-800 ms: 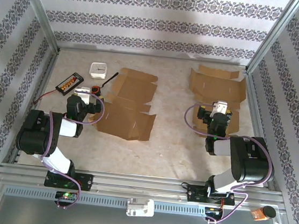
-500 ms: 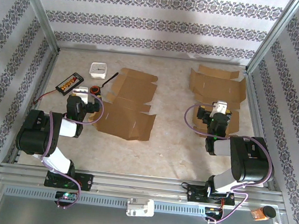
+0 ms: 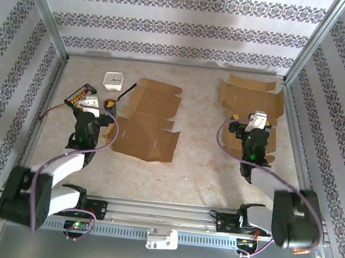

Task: Fold the paper box

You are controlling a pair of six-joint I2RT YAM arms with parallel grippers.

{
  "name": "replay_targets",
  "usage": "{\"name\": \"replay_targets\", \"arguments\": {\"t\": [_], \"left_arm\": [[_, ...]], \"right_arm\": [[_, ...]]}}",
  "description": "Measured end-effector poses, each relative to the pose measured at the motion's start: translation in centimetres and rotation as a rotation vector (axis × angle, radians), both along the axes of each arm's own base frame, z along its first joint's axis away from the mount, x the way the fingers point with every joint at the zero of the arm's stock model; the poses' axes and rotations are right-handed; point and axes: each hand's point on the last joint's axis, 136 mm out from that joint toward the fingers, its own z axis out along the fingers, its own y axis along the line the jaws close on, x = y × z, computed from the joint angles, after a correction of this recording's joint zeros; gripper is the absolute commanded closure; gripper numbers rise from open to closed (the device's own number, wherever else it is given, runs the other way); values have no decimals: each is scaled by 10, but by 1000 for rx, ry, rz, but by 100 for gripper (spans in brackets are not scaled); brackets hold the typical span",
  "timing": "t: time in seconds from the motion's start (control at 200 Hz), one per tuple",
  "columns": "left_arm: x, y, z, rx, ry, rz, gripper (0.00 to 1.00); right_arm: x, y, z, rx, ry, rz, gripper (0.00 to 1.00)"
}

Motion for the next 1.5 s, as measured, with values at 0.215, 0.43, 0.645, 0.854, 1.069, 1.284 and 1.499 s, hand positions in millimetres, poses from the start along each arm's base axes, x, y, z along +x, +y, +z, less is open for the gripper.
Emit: {"name": "replay_targets", "arguments": {"t": [0.215, 0.43, 0.645, 0.854, 1.069, 1.284, 1.499], "left_arm": [[-33, -72, 75, -412, 43, -172, 15], [-103, -119, 5, -671, 500, -132, 26], [-175, -109, -63, -892, 720, 72, 34], [-177, -124, -114, -955, 846, 168, 30], [-147, -151, -133, -1004, 849, 142, 30], [-130, -161, -155, -1044, 865, 170, 59], [-123, -163, -153, -1045, 843, 140, 93]], "right_arm": [[-15, 83, 77, 237, 43, 256, 2], [-34, 191, 55, 226, 416, 544, 2], [-63, 231, 2, 64, 715, 603, 2], [-87, 240, -11, -5, 796, 634, 2], [-107, 248, -9, -35, 800, 656, 2], [-124, 236, 17, 0, 729, 649, 2], [-128, 221, 49, 30, 631, 633, 2]]}}
